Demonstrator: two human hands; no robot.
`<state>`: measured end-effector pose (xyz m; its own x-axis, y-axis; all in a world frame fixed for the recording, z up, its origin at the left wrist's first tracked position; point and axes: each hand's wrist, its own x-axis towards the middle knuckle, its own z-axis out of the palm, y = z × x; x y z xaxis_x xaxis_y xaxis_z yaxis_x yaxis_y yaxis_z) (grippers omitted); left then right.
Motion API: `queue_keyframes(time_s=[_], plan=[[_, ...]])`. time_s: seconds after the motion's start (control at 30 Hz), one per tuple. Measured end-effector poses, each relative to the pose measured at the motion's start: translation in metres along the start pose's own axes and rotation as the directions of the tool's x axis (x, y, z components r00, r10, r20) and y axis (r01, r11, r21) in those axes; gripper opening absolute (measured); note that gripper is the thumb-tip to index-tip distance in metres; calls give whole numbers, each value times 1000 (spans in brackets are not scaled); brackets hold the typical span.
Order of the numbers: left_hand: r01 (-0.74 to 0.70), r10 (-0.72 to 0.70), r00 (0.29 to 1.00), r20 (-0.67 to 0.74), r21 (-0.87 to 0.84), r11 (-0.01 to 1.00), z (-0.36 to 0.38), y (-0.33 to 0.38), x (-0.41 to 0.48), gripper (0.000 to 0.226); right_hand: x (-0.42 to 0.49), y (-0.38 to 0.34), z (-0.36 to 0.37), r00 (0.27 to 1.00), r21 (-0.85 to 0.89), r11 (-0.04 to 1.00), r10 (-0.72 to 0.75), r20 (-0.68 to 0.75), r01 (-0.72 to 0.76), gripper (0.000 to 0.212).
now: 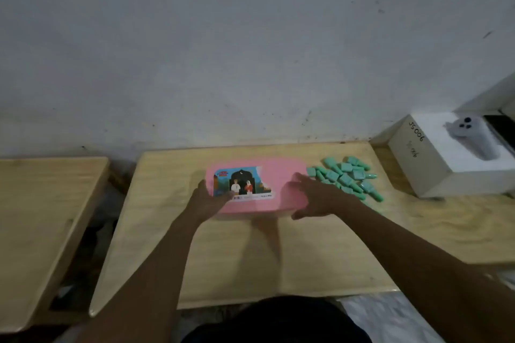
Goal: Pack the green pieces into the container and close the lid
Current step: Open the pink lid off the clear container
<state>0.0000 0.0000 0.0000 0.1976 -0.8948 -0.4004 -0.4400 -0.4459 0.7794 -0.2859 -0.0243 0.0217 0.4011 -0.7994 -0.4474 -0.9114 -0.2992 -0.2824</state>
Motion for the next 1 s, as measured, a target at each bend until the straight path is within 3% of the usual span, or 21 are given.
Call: queue_keyframes(time_s=[0.1,0.17,0.3,0.47,0.73,1.0], plan=[[-36,35,999,-36,-46,998,3,-8,-13,65,-4,1,9,999,-159,987,28,-18,-30,99],[-43,42,999,-20,-107,993,6,-19,-16,51,-4,0,10,997,-253,966,43,-69,-59,93],[-19,13,999,-29,-218,976,8,-42,-17,70,2,-8,15,992,-344,936,30,-119,-69,79],[-42,21,997,-72,-314,949,14,-48,-18,64,4,-11,18,994,-402,912,38,-100,-75,80],[-55,18,995,-102,-374,926,21,-55,-20,61,16,-1,-6,996,-429,900,-61,60,81,79],[-81,22,992,-122,-504,860,48,-50,-26,82,23,-4,-39,977,-463,876,-41,209,136,75]])
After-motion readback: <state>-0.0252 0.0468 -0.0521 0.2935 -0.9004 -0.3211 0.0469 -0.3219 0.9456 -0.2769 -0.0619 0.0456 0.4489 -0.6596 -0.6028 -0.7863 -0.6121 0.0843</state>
